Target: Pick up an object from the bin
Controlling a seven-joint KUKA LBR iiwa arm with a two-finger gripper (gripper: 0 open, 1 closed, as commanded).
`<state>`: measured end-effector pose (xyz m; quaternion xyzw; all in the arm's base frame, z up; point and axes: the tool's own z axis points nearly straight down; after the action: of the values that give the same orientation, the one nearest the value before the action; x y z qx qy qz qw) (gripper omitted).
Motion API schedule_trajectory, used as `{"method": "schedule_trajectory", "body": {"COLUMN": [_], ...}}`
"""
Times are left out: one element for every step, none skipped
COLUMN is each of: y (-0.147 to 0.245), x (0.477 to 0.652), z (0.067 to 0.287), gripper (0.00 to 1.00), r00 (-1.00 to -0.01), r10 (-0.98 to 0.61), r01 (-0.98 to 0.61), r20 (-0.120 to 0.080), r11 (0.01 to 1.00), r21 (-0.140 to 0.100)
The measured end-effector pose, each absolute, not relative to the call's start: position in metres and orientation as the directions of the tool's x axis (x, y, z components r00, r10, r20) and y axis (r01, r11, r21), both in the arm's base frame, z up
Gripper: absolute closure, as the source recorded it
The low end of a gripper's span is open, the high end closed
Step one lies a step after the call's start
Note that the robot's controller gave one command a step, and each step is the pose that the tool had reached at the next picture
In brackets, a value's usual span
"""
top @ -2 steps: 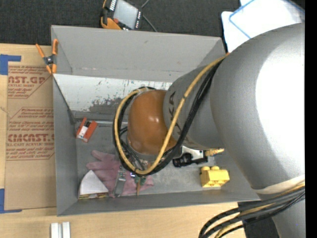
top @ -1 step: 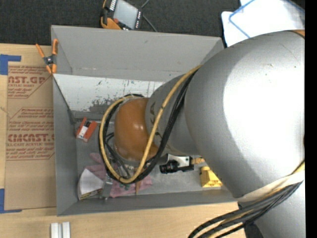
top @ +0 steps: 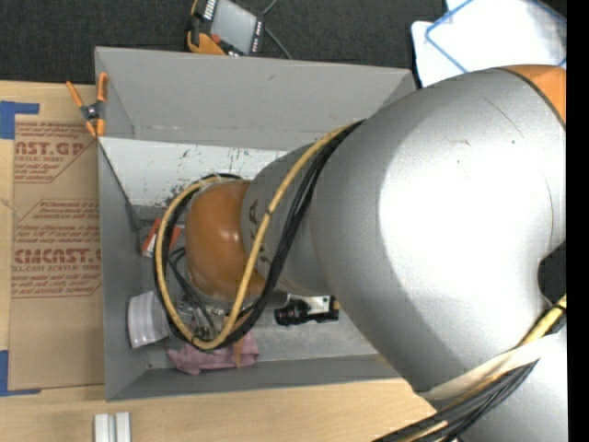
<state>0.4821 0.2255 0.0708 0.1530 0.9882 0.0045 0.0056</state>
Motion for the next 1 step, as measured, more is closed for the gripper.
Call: {"method": "schedule_trajectory", "body": {"y": [0.2255], "x": [0.4821], "z": [0.0708], "gripper": [1.0], "r00": [-0.953], "r10": [0.302], "r01": [0.302], "r20": [-0.01], "r11": [0.953], "r21": [0.011]}}
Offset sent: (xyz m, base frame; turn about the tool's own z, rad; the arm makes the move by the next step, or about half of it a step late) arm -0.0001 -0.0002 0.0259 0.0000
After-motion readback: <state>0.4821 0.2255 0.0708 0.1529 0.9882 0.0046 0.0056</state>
